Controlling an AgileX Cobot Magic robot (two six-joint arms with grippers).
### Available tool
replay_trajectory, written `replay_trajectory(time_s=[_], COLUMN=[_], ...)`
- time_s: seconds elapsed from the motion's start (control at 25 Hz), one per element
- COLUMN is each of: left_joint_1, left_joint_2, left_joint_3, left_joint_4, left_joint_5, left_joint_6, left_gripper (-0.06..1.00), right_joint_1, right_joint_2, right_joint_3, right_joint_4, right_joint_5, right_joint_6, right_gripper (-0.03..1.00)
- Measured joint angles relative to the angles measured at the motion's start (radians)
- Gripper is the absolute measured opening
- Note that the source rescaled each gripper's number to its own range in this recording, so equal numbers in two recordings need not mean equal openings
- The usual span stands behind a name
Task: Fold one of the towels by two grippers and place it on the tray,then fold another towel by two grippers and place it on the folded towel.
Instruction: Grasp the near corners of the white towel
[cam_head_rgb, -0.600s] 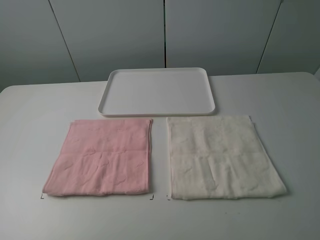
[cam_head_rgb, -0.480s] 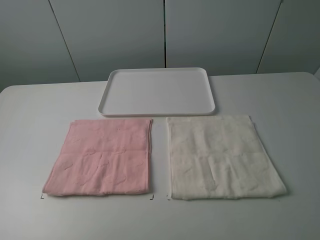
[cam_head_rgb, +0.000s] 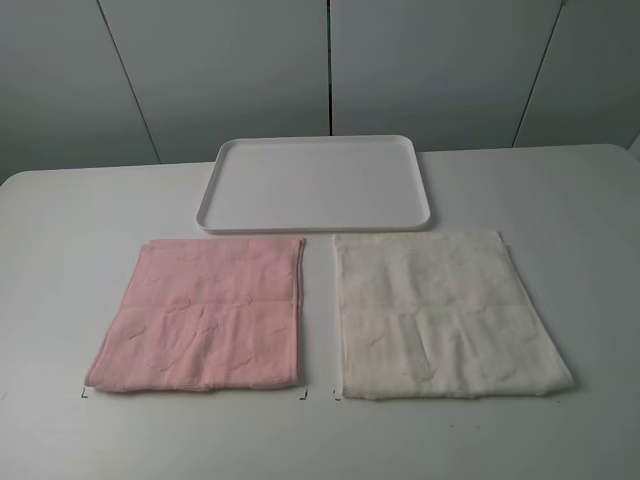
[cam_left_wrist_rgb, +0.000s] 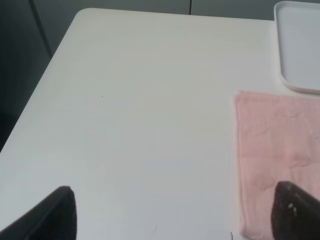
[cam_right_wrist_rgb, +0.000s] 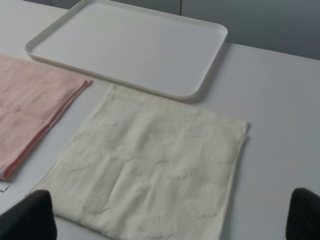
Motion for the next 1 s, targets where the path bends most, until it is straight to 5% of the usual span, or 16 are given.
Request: replay_trajectory(time_s=[1.0], left_joint_1=[0.0], left_joint_2=[0.0], left_joint_3=[0.0], left_joint_4=[0.032], left_joint_5=[-0.007], left_joint_6=[0.041], left_gripper=[1.0], right_joint_1=[0.0], right_joint_2=[0.0], right_joint_3=[0.0], right_joint_4=[0.0], right_joint_5=[0.0], right_joint_6=[0.0], right_gripper=[1.0])
